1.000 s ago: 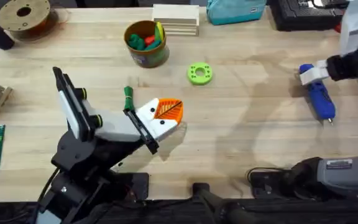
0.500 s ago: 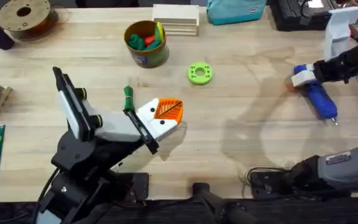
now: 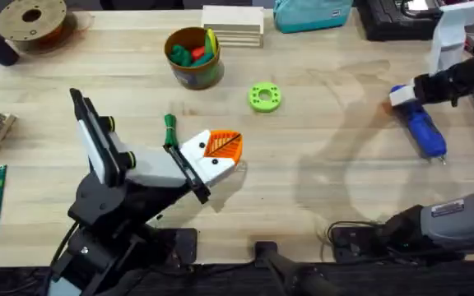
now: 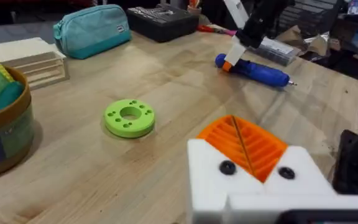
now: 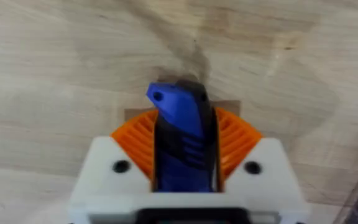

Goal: Pick up the gripper from the table and insert it into the empty holder that is missing its gripper. Then pick up a screw, insert it into the mounting hole, and use the screwdriver to tighten it. Finally, clean up the table by picking up the vegetable and placing it into the bucket.

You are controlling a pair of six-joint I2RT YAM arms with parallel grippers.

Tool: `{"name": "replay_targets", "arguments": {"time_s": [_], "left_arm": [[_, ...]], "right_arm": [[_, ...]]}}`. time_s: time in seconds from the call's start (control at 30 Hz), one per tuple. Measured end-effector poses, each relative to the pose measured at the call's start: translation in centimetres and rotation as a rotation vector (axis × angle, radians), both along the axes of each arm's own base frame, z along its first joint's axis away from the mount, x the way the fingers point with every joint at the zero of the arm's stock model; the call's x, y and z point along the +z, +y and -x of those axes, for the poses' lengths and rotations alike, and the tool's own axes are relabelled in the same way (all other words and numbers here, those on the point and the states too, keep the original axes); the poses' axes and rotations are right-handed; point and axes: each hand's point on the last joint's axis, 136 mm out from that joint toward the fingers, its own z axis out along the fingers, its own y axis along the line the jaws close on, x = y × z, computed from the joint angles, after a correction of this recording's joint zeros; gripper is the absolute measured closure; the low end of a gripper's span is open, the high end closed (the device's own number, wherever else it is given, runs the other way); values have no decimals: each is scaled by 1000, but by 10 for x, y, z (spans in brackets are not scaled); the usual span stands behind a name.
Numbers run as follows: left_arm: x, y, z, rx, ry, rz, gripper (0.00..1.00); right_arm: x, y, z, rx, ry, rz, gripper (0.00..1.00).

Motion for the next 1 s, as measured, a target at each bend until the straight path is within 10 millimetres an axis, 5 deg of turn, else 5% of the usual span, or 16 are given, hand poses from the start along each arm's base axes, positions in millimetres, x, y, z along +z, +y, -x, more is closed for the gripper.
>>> {"name": "replay_targets", "arguments": {"time_s": [0.27,0.5,0.7,1.0], "left_arm": [[0,0,0,1,0,0,992],[0,0,0,0,0,0,992],[0,0,0,0,0,0,992],[0,0,0,1,0,0,992]], "right_arm": [[-1,-2,-1,3,1,10,959],[-1,-2,0,2,4,10,951],[0,-3,0,-8,7,11,119],[3,-2,5,-11,30,0,65]]}}
